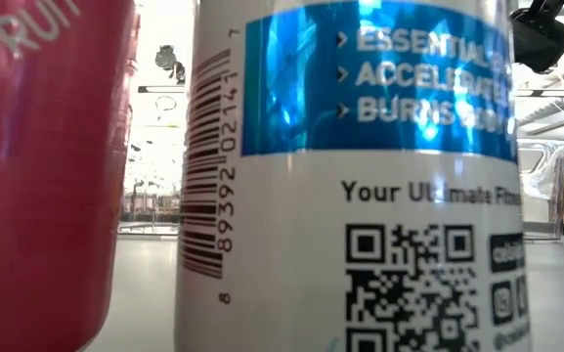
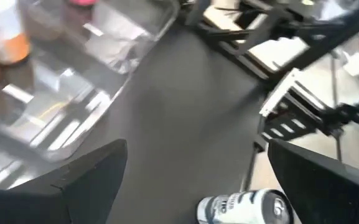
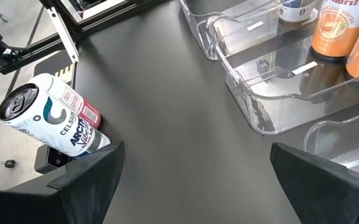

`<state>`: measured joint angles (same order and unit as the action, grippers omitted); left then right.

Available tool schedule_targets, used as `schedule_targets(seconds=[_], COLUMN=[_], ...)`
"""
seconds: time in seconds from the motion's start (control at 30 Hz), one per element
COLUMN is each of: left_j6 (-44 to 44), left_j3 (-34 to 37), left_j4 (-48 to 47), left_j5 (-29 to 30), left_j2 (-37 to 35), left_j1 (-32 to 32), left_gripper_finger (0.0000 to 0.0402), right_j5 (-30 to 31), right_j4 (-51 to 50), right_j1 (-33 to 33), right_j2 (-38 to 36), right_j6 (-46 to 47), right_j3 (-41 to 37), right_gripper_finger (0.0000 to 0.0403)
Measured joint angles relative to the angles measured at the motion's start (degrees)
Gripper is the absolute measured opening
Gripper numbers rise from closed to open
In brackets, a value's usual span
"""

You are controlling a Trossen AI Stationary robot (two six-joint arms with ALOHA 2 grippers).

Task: Sort soda cans
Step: Put the white soda can into the left transparent bin

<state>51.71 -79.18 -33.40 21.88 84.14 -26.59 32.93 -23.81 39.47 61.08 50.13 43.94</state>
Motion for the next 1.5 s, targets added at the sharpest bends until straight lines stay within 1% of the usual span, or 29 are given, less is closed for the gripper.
schedule_targets(seconds=[0.37,0.5,0.57,0.67,0.77,0.87,0.97,1.1,1.2,1.37,1.5], left_j6=[-7.48,-7.64,-7.66,-7.86,-10.72,-13.08,-13.3,-13.26,-13.2,-13.13,-13.1], left_j3=[0.0,-0.15,-1.66,-5.31,-11.11,-17.85,-24.75,-31.63,-35.38,-40.41,-41.81], left_j4=[6.35,9.19,7.95,5.33,1.65,-4.53,-10.84,-17.45,-20.38,-20.66,-20.9], left_j5=[-6.41,-6.86,-6.86,-6.88,-6.88,-6.86,-6.86,-6.94,-8.45,-9.76,-10.24], left_j2=[0.0,0.32,1.51,4.63,8.64,12.9,17.04,21.82,25.09,29.68,31.95], left_j1=[0.0,-0.02,-0.07,-0.07,-0.07,-0.07,-0.07,-0.12,-0.36,-1.44,-1.89], left_gripper_finger=[0.0396,0.0396,0.0396,0.0396,0.0396,0.0396,0.0396,0.0396,0.0396,0.0396,0.0396], right_j5=[0.02,0.02,0.02,0.02,0.02,0.02,0.02,0.02,0.0,0.0,0.0], right_j4=[0.02,0.02,0.0,0.0,-0.02,-0.09,-0.24,-0.49,-1.3,-2.31,-2.43], right_j1=[0.0,0.01,0.01,0.01,0.01,-0.01,0.01,-0.01,0.0,-0.01,0.0], right_j2=[0.0,0.0,0.0,0.01,0.0,0.0,0.0,0.02,0.01,0.0,0.0], right_j6=[0.04,0.09,0.09,-0.05,-0.13,-0.17,-0.2,-0.22,-0.23,-0.24,-0.26], right_j3=[0.0,0.0,0.0,0.0,0.0,0.0,0.0,0.0,0.0,0.0,0.0], right_gripper_finger=[0.0394,0.0394,0.0394,0.0394,0.0394,0.0394,0.0394,0.0394,0.0394,0.0394,0.0394])
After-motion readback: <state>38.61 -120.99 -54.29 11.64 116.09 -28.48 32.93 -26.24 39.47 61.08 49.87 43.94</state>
